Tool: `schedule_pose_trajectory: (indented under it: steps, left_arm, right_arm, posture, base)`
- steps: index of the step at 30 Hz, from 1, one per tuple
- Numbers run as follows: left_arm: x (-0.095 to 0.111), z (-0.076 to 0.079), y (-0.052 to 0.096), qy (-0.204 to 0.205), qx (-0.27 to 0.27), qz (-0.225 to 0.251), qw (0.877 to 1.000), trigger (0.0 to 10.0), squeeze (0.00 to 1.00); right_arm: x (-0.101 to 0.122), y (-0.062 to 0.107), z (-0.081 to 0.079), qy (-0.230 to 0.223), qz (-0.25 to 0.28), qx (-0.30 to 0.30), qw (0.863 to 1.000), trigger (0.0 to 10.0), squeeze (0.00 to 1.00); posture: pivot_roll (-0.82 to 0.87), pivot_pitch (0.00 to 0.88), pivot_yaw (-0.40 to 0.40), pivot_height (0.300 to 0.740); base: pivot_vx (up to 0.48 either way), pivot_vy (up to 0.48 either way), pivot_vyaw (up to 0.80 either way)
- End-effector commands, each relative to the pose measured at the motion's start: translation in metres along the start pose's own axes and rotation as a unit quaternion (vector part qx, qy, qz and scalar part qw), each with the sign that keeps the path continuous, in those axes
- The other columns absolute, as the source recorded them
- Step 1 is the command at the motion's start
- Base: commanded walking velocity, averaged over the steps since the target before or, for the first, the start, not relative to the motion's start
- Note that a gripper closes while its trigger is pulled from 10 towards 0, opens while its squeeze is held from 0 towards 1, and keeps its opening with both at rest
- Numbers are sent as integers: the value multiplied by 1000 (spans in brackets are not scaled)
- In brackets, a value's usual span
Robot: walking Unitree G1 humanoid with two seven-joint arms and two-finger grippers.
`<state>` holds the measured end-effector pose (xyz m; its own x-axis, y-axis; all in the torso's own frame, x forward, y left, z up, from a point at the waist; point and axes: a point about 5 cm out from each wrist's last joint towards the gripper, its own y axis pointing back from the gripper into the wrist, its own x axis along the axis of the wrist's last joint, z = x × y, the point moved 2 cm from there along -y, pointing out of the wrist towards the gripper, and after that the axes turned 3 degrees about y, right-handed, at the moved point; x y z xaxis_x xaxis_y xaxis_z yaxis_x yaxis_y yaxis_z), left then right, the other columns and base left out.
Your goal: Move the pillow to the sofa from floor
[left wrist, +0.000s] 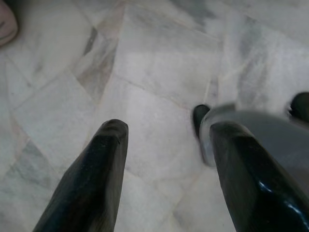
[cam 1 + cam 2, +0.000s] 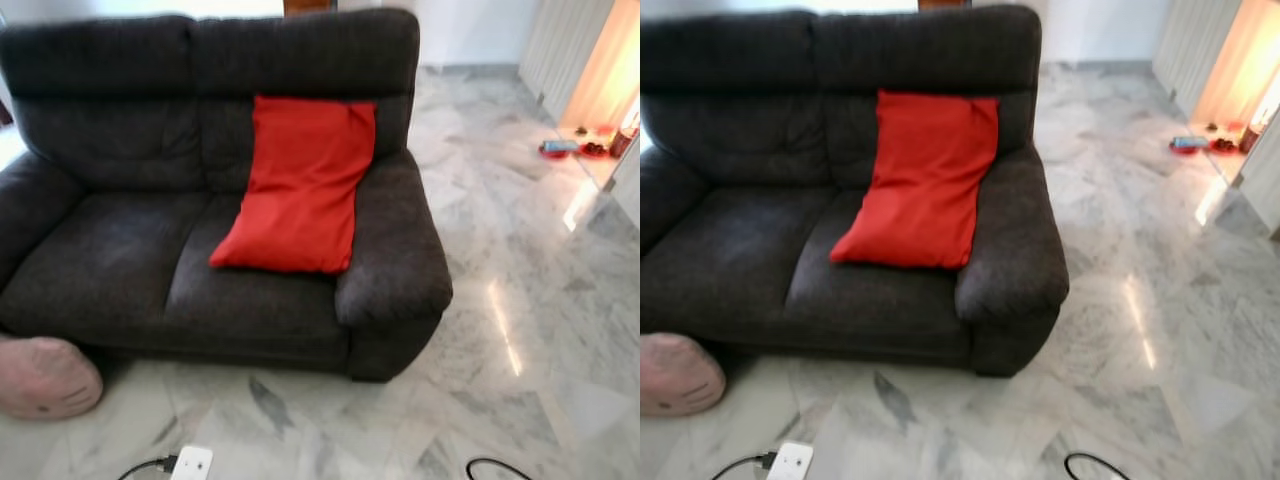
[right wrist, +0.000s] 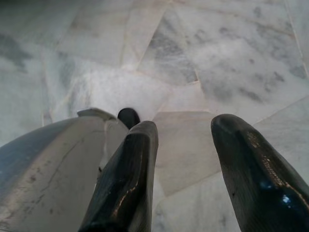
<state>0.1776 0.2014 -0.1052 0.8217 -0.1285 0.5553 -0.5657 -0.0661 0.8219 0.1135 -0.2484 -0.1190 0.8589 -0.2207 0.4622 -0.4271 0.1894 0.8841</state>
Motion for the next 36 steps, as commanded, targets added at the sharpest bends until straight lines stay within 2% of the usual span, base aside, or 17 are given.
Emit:
schedule_pose_trajectory:
  steps: [1, 5, 10, 19, 25, 31, 36]
  left_arm:
    - [-10, -8, 2, -3, 9, -17, 1000, 10000, 0]
    - [-10, -7, 2, -4, 8, -17, 1000, 10000, 0]
    - [-10, -6, 2, -4, 6, -18, 1000, 10000, 0]
    - [-12, -4, 2, -4, 4, -20, 1000, 10000, 0]
    - [-14, -3, 3, -6, 2, -22, 1000, 10000, 0]
    - [-13, -3, 3, -9, 2, -22, 1000, 10000, 0]
    - [-14, -2, 3, -11, 0, -22, 1000, 10000, 0]
  right_arm:
    - [1, -1, -6, -6, 2, 6, 1000, 10000, 0]
    - [1, -1, -6, -5, 0, 6, 1000, 10000, 0]
    - [2, -1, -5, -3, 2, 6, 1000, 10000, 0]
    - [2, -1, -5, -4, 3, 5, 1000, 10000, 0]
    - [0, 0, -5, -7, 0, 5, 1000, 10000, 0]
    - [-2, 0, -5, -6, -2, 7, 1000, 10000, 0]
    - [-2, 0, -5, -5, -2, 6, 1000, 10000, 0]
  posture:
    - [-86, 115, 21, 740]
    - [-88, 110, 21, 740]
    - [-91, 107, 20, 740]
    - [-85, 82, 20, 740]
    - [-90, 62, 24, 740]
    - [-90, 49, 24, 740]
    - [-93, 41, 27, 740]
  base:
    - [0, 304, 0]
    - [0, 303, 0]
    - [0, 302, -771]
    - [0, 302, 0]
    - [0, 0, 0]
    - [0, 54, -723]
    - [0, 0, 0]
